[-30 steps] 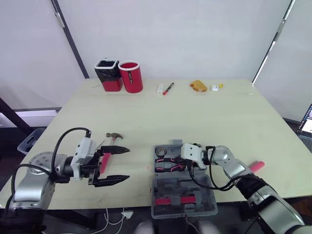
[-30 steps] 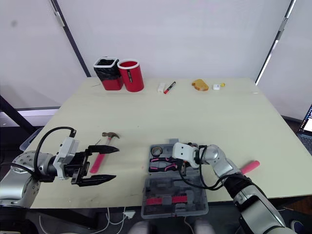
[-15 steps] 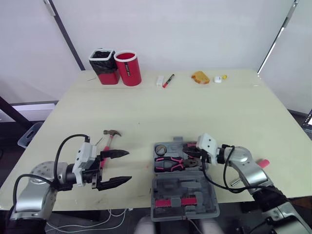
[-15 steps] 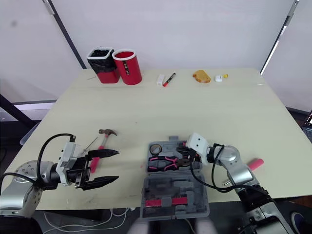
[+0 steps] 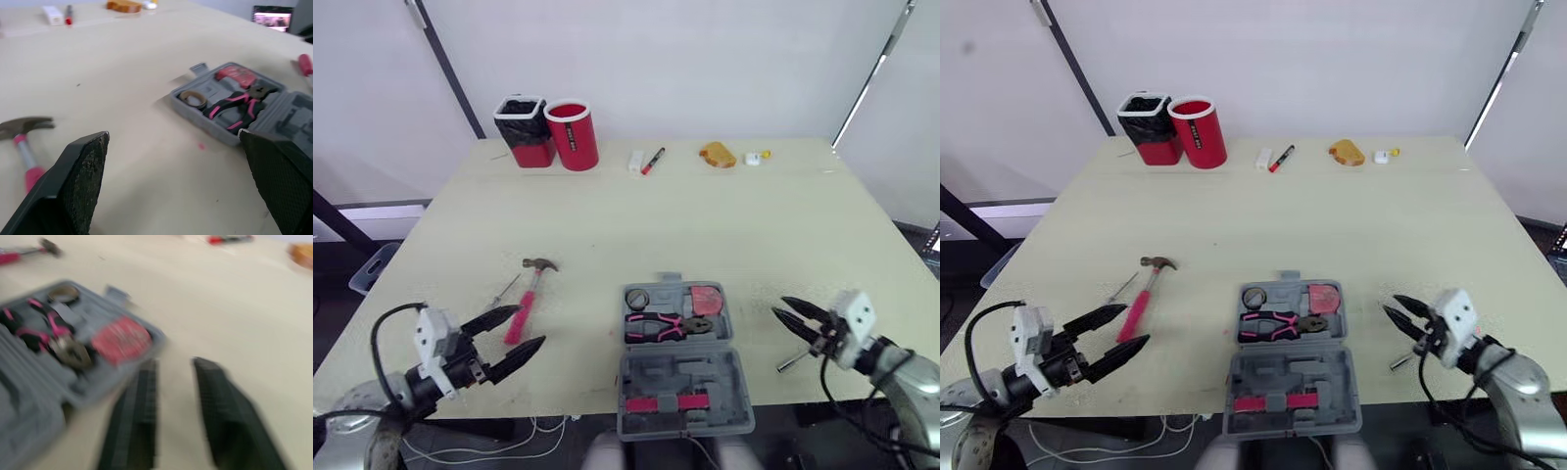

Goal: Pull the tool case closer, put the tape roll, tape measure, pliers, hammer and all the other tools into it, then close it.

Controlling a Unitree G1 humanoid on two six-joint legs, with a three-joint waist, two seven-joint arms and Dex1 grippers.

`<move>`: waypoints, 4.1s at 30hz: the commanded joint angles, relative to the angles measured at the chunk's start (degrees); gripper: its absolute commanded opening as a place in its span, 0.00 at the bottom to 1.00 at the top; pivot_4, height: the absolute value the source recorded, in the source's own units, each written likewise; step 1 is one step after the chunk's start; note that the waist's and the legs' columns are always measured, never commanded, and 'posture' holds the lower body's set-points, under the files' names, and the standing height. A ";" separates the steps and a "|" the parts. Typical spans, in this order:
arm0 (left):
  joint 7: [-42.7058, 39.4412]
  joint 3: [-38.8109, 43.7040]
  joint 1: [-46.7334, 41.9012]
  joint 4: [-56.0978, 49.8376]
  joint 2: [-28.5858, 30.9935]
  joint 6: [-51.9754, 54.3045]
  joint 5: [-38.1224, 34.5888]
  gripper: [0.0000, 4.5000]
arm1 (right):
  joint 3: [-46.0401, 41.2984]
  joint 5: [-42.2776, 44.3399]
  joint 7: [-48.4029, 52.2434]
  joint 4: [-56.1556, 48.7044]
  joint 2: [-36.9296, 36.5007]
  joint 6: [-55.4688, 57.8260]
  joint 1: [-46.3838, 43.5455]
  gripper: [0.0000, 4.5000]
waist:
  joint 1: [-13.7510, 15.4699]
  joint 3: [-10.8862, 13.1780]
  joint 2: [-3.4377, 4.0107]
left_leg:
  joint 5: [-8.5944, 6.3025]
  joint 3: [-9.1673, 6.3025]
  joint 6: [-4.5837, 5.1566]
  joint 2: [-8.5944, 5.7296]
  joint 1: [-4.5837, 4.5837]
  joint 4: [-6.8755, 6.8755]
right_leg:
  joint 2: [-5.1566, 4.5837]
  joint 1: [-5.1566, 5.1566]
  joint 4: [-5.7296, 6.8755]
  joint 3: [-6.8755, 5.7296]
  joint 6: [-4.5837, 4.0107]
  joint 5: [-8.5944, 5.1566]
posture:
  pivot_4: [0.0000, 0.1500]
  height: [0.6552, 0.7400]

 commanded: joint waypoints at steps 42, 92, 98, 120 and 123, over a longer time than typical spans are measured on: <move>-9.33 -18.49 -11.34 13.72 4.49 -13.71 14.67 0.80 | 8.93 -2.53 12.43 4.43 -9.96 0.57 -5.06 0.80 | 0.28 -0.01 -0.03 | 0.00 0.01 0.00 -0.08 -0.05 0.03 | 0.01 0.04 -0.03 -0.04 -0.19 0.10 | 1.00 1.00; -11.66 -36.12 -29.44 25.51 -4.21 -9.15 24.09 0.01 | 26.74 -17.53 16.15 27.73 -2.52 -13.74 -23.32 0.02 | 0.10 -0.03 -0.03 | 0.01 -0.09 0.01 -0.08 0.21 0.13 | 0.18 0.34 0.13 -0.01 0.03 0.26 | 1.00 1.00; -10.98 -37.38 -29.39 25.52 -4.61 -9.49 25.40 0.01 | 27.27 -18.63 15.76 28.17 -2.71 -14.55 -23.04 0.02 | 0.12 -0.05 -0.01 | 0.00 -0.08 0.01 -0.08 0.35 0.13 | 0.18 0.49 0.12 0.00 0.03 0.26 | 1.00 1.00; -7.21 -34.55 -34.28 27.94 -7.71 -5.59 24.47 0.01 | 25.91 -16.87 14.59 28.00 -0.87 -10.09 -24.69 0.02 | 0.11 -0.08 -0.01 | 0.02 -0.05 0.02 -0.09 0.59 0.13 | 0.18 0.66 0.15 0.05 0.01 0.27 | 1.00 1.00; -7.23 -33.91 -35.57 29.73 -7.02 -6.26 24.46 0.01 | 25.89 -17.02 14.08 28.40 -0.32 -9.68 -25.32 0.02 | 0.02 -0.08 -0.02 | 0.02 -0.05 0.02 -0.09 0.60 0.13 | 0.21 0.65 0.16 0.06 0.02 0.28 | 1.00 1.00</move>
